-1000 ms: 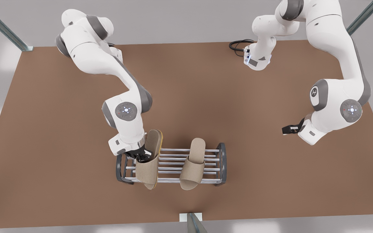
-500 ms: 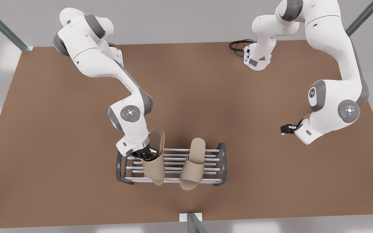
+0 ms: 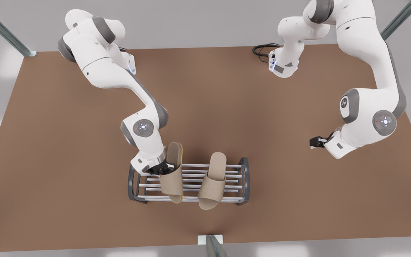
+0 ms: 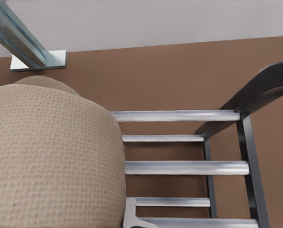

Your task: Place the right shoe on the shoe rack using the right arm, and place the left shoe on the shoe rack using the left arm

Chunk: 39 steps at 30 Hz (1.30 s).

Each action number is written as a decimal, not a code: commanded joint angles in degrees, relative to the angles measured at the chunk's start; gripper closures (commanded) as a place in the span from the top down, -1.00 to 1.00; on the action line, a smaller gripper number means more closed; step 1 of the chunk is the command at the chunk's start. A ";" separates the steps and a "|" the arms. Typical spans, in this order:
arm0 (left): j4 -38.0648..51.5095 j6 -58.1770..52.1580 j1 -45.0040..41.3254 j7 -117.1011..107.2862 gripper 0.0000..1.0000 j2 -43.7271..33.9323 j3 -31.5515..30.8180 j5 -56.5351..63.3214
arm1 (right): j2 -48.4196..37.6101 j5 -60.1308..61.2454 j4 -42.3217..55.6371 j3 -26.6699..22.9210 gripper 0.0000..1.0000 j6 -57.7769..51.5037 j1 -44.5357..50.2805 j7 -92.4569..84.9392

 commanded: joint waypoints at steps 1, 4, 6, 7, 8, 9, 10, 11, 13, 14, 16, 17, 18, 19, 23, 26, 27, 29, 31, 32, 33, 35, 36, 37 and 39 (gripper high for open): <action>0.03 0.16 -0.02 2.25 1.00 -0.07 0.00 0.04 | -0.05 -3.65 -0.01 -0.01 1.00 -0.60 0.01 3.99; 0.03 0.16 -0.02 2.25 1.00 -0.07 0.00 0.04 | -0.05 -3.65 -0.01 -0.01 1.00 -0.68 0.01 4.08; 0.03 0.25 -0.02 2.25 1.00 -0.07 0.00 0.04 | -0.05 -3.65 0.08 -0.01 1.00 -0.60 0.01 3.99; 0.03 0.16 -0.02 2.25 1.00 -0.07 0.00 0.04 | -0.05 -3.74 0.16 -0.01 1.00 -0.60 -0.08 3.99; 0.03 0.16 0.07 2.25 1.00 -0.07 0.00 0.04 | -0.05 -3.65 0.25 -0.01 1.00 -0.60 -0.08 3.99; 0.03 0.16 0.07 2.25 1.00 -0.07 0.00 0.04 | -0.05 -3.65 0.25 -0.01 1.00 -0.60 -0.08 3.99; 0.03 0.16 0.07 2.25 1.00 -0.07 0.00 0.04 | -0.05 -3.65 0.43 -0.01 1.00 -0.60 -0.08 3.99; 0.03 0.16 0.07 2.25 1.00 -0.07 0.00 0.04 | -0.05 -3.65 0.52 -0.10 1.00 -0.60 -0.08 4.08; 0.03 0.25 0.24 2.25 1.00 -0.07 0.00 0.04 | -0.05 -3.65 0.69 -0.10 1.00 -0.60 -0.08 3.99; 0.03 0.16 0.15 2.25 1.00 -0.07 0.00 0.04 | -0.05 -3.65 0.78 -0.10 1.00 -0.60 -0.08 3.99; 0.03 0.16 0.07 2.25 1.00 -0.07 0.00 0.04 | -0.05 -3.56 0.87 -0.10 1.00 -0.60 -0.08 3.99; 0.03 0.16 -0.02 2.16 1.00 -0.07 0.00 0.04 | -0.05 -3.65 0.87 -0.10 1.00 -0.60 -0.08 3.99; 0.03 0.16 0.07 2.16 1.00 -0.07 0.00 0.04 | -0.05 -3.65 0.95 -0.10 1.00 -0.60 -0.08 3.91; -0.06 0.16 0.07 2.16 1.00 -0.07 0.00 0.04 | -0.05 -3.56 1.04 -0.10 1.00 -0.77 -0.08 3.91; -0.15 0.16 -0.11 1.19 1.00 -0.24 0.00 0.04 | -0.66 -3.47 0.87 -0.01 1.00 -2.79 -0.08 3.82; -0.06 0.16 -0.02 1.10 1.00 -0.15 0.00 0.04 | -3.56 -3.21 0.52 0.34 1.00 -6.04 -0.16 3.38; -0.06 0.17 -0.11 1.10 1.00 -0.15 0.00 0.04 | -4.71 -3.03 0.95 0.60 1.00 -9.03 -0.16 3.20; -0.06 0.16 -0.11 1.02 1.00 -0.15 0.00 0.04 | -7.34 -2.68 1.04 3.06 1.00 -15.09 -1.21 2.94; -0.06 0.16 -0.11 1.10 1.00 -0.15 0.00 0.04 | -9.63 -1.10 1.04 9.12 1.00 -19.14 -6.49 2.85; -0.06 0.16 -0.11 1.10 1.00 -0.15 0.00 0.04 | -10.95 -1.10 1.65 9.30 1.00 -21.51 -6.67 2.85; 0.03 0.16 -0.11 1.10 1.00 -0.15 0.00 0.12 | -11.56 -1.01 6.74 9.39 1.00 -29.06 -6.84 1.45; 0.12 0.25 -0.20 1.10 1.00 -0.07 -0.09 0.04 | -12.79 -0.48 12.38 8.78 1.00 -37.25 -10.27 -5.94; 0.20 0.25 -0.29 1.10 1.00 0.02 -0.18 0.04 | -12.79 -2.85 13.96 7.72 1.00 -37.59 -10.53 -6.20; 0.20 0.34 -0.46 1.10 1.00 0.02 -0.18 0.12 | -12.79 -4.43 14.40 5.97 1.00 -40.31 -10.45 -8.38; 0.20 1.04 -0.73 1.10 1.00 0.28 -0.09 0.21 | -12.53 -4.70 16.77 -0.53 1.00 -42.52 -10.53 -11.04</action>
